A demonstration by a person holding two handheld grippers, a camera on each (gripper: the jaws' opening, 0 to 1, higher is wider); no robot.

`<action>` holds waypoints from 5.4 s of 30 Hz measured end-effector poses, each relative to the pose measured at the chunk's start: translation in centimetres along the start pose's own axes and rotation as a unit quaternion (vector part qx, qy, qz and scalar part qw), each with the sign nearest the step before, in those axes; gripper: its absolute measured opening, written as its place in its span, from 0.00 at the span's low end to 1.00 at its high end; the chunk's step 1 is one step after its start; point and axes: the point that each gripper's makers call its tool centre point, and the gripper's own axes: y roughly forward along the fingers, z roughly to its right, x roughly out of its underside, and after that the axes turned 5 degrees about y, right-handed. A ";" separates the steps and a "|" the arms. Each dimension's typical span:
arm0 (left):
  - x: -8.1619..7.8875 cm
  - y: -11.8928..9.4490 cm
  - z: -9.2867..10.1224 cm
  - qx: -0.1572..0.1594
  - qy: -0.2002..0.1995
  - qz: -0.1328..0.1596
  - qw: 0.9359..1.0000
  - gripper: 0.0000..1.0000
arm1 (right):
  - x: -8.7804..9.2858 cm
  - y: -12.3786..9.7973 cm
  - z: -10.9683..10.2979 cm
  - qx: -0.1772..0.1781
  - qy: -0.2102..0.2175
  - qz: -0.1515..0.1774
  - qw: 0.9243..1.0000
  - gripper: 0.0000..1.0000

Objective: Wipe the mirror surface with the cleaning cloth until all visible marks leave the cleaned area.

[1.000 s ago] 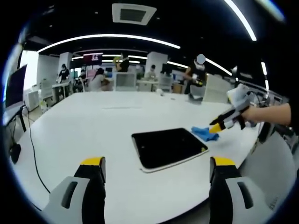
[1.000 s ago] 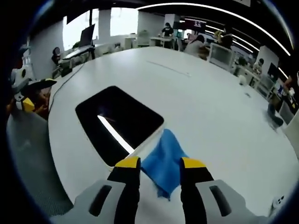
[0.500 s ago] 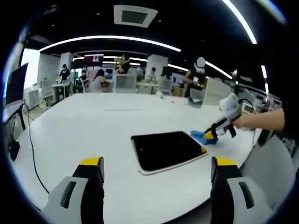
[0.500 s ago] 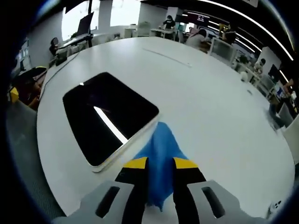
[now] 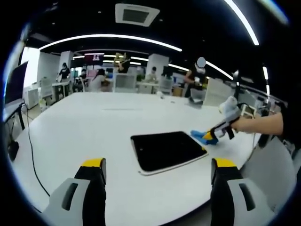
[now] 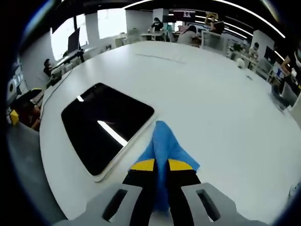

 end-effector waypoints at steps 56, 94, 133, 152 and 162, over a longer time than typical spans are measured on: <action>-0.4 0.1 0.0 -0.001 0.019 0.006 1.000 0.97 | -6.8 5.7 -3.1 0.027 0.021 -0.042 0.999 0.01; 0.3 0.1 -0.3 -0.002 0.021 -0.009 1.000 0.90 | -10.3 9.9 -10.3 -0.007 -0.006 -0.051 0.999 0.01; 0.1 -0.2 -0.1 0.003 0.021 -0.003 1.000 0.89 | -12.9 12.5 -18.7 -0.065 -0.040 -0.048 0.996 0.02; -0.1 -0.1 -0.1 0.004 0.021 0.003 1.000 0.88 | -12.4 11.7 -19.6 -0.072 -0.053 -0.032 0.995 0.01; -0.1 -0.1 -0.3 0.000 0.019 0.004 1.000 0.88 | -11.9 11.5 -20.0 -0.085 -0.050 -0.045 0.994 0.01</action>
